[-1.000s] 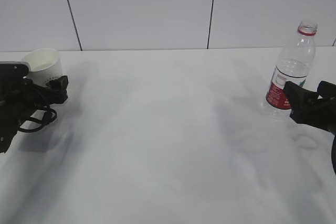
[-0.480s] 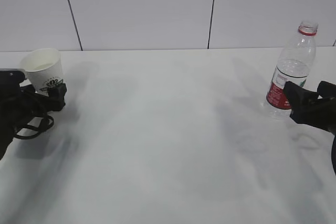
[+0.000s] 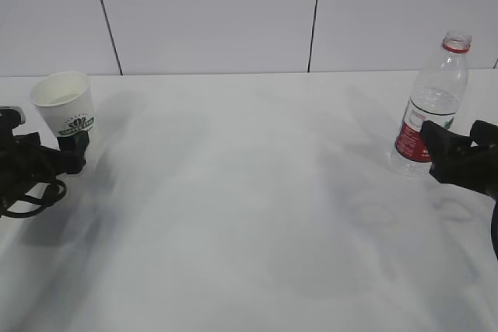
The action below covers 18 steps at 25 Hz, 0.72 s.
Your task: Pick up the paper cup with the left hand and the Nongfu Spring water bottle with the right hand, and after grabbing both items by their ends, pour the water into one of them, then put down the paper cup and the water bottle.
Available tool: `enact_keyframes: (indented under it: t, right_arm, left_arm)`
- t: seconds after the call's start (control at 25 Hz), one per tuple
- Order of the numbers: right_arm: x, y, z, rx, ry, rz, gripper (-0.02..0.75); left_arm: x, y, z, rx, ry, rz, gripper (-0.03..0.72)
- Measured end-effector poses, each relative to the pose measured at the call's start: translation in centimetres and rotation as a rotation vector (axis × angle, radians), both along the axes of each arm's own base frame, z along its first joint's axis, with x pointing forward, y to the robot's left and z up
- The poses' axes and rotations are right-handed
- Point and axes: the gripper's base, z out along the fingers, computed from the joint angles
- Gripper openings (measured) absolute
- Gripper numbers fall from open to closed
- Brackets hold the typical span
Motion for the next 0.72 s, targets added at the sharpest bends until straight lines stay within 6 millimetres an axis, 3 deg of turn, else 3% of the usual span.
enact_keyframes:
  t: [0.72]
  right_arm:
    - [0.0,0.2,0.0,-0.005,0.0,0.02,0.586]
  left_arm:
    - [-3.5,-0.6,4.3,-0.002,-0.049,-0.054,0.664]
